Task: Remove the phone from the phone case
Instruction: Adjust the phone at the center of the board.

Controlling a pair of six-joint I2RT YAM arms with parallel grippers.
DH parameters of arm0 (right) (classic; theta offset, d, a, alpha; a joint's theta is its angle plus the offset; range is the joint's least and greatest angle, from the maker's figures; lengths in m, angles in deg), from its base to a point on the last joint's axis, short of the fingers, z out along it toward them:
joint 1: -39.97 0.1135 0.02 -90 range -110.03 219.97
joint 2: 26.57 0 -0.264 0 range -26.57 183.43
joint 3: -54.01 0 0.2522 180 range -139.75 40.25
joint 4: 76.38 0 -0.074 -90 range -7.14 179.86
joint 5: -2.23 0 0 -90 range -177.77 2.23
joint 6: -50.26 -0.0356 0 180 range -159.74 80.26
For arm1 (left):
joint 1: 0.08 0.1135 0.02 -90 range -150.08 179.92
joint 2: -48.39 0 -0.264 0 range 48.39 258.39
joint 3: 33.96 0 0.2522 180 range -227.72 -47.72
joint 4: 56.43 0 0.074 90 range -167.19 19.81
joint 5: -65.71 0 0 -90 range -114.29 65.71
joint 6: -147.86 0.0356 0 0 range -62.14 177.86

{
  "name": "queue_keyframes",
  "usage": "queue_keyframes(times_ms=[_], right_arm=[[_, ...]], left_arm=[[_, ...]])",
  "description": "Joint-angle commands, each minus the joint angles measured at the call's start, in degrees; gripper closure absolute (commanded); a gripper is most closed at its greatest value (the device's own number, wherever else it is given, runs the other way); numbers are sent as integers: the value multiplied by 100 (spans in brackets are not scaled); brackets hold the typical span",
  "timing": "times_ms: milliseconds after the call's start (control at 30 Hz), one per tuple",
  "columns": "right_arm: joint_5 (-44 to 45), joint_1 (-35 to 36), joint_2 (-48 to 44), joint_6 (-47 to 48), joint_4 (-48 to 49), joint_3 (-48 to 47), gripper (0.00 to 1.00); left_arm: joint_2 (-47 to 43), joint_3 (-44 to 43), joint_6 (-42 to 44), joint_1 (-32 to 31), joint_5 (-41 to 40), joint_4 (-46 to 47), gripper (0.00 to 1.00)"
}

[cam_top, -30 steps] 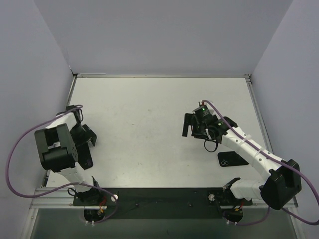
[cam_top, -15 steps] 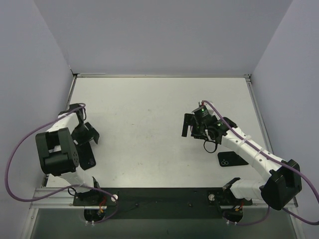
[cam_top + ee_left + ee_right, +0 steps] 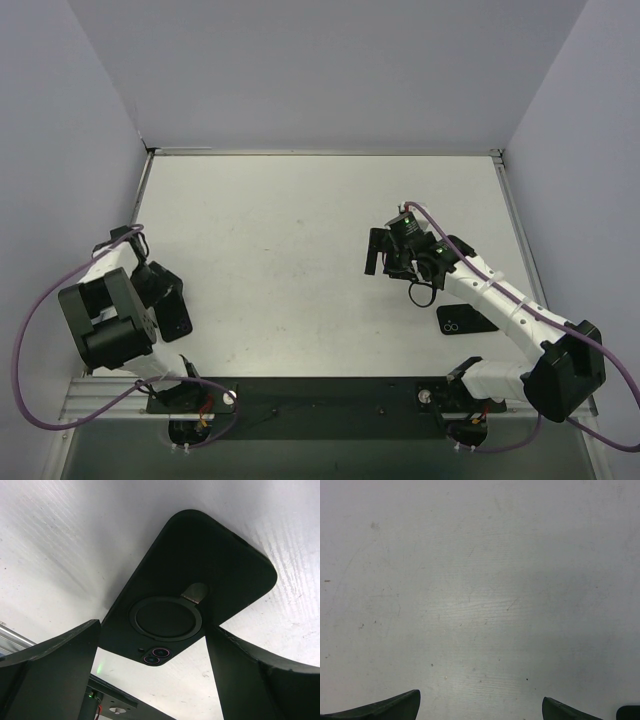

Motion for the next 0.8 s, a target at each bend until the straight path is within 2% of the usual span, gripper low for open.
queue_keyframes(times_ms=[0, 133, 200, 267, 367, 533, 767], right_arm=[[130, 46, -209, 49, -132, 97, 0], [147, 46, -262, 22, -132, 158, 0], [156, 46, -253, 14, -141, 167, 0], [156, 37, -236, 13, -132, 158, 0], [165, 46, -209, -13, -132, 132, 0], [182, 46, -148, -22, -132, 106, 0], [235, 63, -121, -92, -132, 88, 0]], left_arm=[[139, 116, -91, 88, 235, 194, 3], [314, 178, -55, 167, 480, 326, 3], [455, 239, -38, 167, 857, 510, 2], [595, 475, -29, 150, 1601, 781, 3], [754, 626, -152, -87, 1869, 932, 3], [684, 398, -336, -1095, 1685, 976, 3], [1035, -366, -284, -2494, 1580, 871, 3]])
